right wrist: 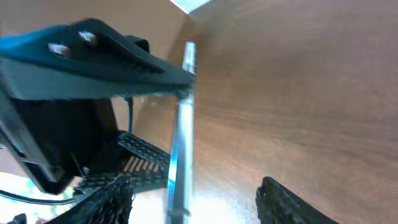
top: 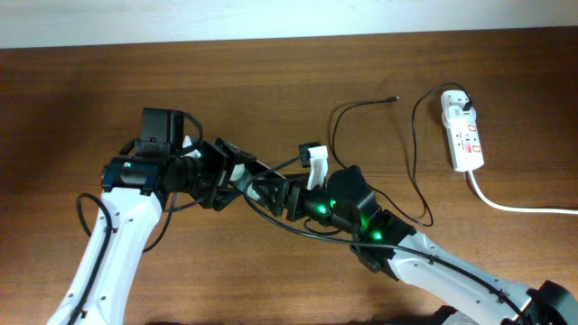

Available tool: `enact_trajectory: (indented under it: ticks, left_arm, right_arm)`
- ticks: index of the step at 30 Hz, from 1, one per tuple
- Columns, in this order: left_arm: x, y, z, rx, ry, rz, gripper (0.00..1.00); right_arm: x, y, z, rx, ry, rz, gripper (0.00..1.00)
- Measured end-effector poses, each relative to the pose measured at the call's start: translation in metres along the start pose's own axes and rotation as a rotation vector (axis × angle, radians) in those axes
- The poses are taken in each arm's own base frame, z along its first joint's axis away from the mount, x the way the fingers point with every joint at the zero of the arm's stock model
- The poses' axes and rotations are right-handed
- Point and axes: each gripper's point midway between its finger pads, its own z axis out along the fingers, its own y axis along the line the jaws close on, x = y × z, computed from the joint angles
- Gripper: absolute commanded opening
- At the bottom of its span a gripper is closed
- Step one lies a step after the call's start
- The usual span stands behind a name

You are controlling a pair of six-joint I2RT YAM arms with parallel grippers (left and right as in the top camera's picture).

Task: Plug charger to phone and switch on socket

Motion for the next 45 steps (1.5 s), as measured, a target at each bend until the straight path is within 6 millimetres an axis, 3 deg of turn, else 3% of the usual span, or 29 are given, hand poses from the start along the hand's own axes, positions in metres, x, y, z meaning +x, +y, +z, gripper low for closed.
enact_trajectory:
  ticks: [8, 25, 26, 29, 33, 35, 37, 39, 40, 42, 45]
  left_arm:
    - [0.012, -0.001, 0.006, -0.013, 0.026, 0.030, 0.63]
    - [0.011, -0.005, 0.006, 0.003, 0.019, 0.036, 0.69]
    - [0.011, -0.005, 0.006, 0.002, 0.019, 0.032, 0.70]
    - [0.011, -0.004, 0.006, -0.002, 0.019, 0.022, 0.99]
    - [0.014, -0.010, 0.006, 0.026, 0.042, 0.050, 0.99]
    - [0.019, -0.021, 0.005, 0.078, 0.073, 0.135, 0.99]
    - [0.030, -0.029, -0.006, 0.124, 0.079, 0.254, 0.99]
    - [0.057, -0.040, -0.045, 0.224, 0.022, 0.501, 0.99]
    - [0.069, -0.032, -0.063, 0.222, -0.019, 0.564, 0.99]
    - [0.080, 0.006, -0.092, 0.119, -0.132, 0.586, 0.99]
    - [0.082, 0.067, -0.107, -0.090, -0.198, 0.514, 0.99]
  right_arm:
    - [-0.005, 0.005, 0.000, -0.012, -0.011, -0.002, 0.43]
    - [0.003, 0.000, 0.000, 0.003, 0.026, 0.024, 0.08]
    - [0.003, 0.000, 0.000, 0.006, 0.026, 0.023, 0.08]
    - [0.004, 0.000, 0.000, 0.005, 0.030, 0.022, 0.08]
    - [0.007, 0.002, 0.000, -0.013, 0.047, 0.027, 0.05]
    - [-0.005, -0.003, -0.005, -0.029, 0.039, 0.042, 0.04]
    - [-0.017, -0.004, -0.016, -0.069, 0.051, 0.100, 0.04]
    - [-0.030, -0.010, -0.029, -0.100, 0.064, 0.217, 0.04]
    - [-0.033, -0.011, -0.033, -0.115, 0.082, 0.289, 0.04]
    - [-0.032, -0.009, -0.039, -0.142, 0.130, 0.456, 0.05]
    - [-0.026, -0.001, -0.042, -0.153, 0.207, 0.733, 0.05]
